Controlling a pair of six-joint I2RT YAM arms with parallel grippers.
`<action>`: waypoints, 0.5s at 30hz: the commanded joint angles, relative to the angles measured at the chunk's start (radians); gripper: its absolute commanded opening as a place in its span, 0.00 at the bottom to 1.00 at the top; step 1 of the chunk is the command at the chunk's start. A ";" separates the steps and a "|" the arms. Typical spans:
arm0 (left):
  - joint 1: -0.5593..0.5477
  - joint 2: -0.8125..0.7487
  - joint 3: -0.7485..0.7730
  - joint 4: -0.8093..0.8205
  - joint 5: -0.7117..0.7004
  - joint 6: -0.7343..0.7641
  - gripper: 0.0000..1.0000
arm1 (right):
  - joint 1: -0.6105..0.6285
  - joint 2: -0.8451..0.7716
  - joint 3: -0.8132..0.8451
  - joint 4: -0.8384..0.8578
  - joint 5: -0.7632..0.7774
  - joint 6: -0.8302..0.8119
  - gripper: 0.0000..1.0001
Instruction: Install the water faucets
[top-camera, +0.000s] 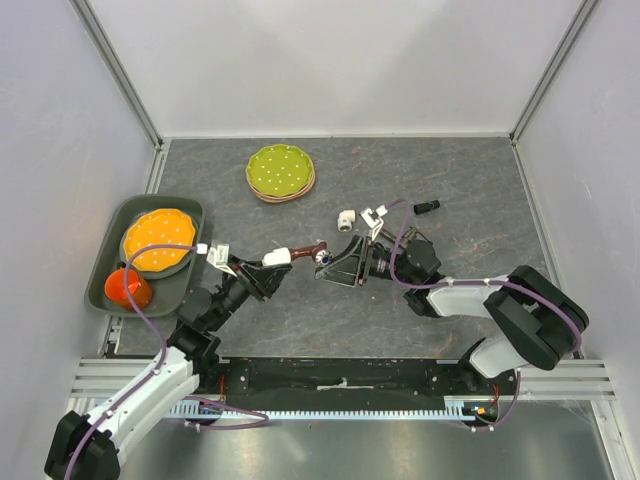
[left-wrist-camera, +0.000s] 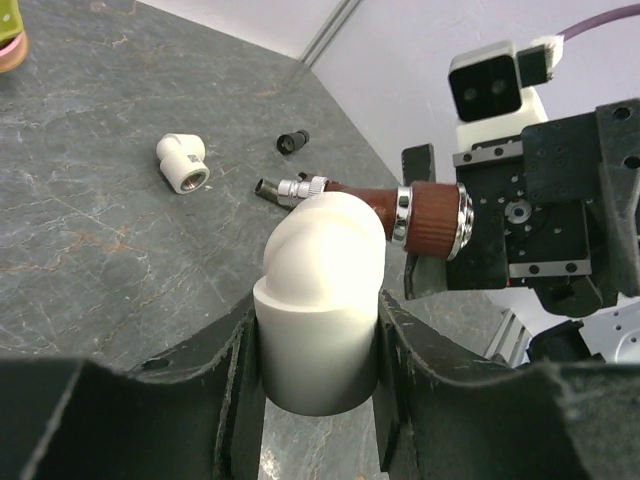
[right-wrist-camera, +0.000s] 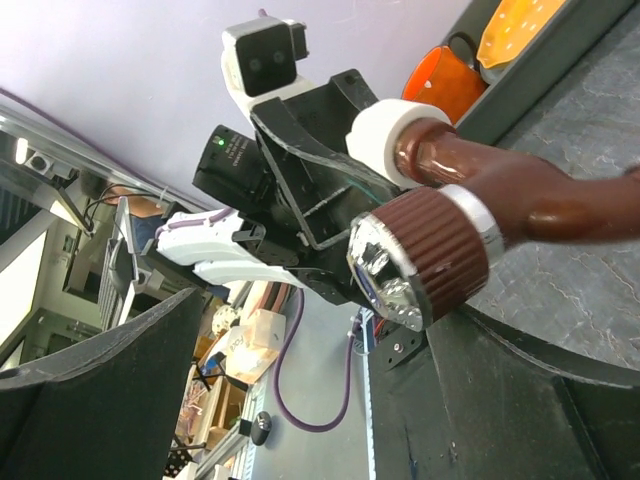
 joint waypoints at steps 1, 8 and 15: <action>-0.001 -0.021 0.029 0.016 0.047 0.052 0.02 | -0.015 -0.039 0.049 0.047 0.001 0.000 0.98; -0.001 0.005 0.024 0.082 0.134 0.054 0.02 | -0.058 -0.050 0.072 0.027 0.015 -0.017 0.98; -0.001 0.084 0.029 0.162 0.248 0.046 0.02 | -0.109 -0.087 0.074 -0.073 0.058 -0.091 0.98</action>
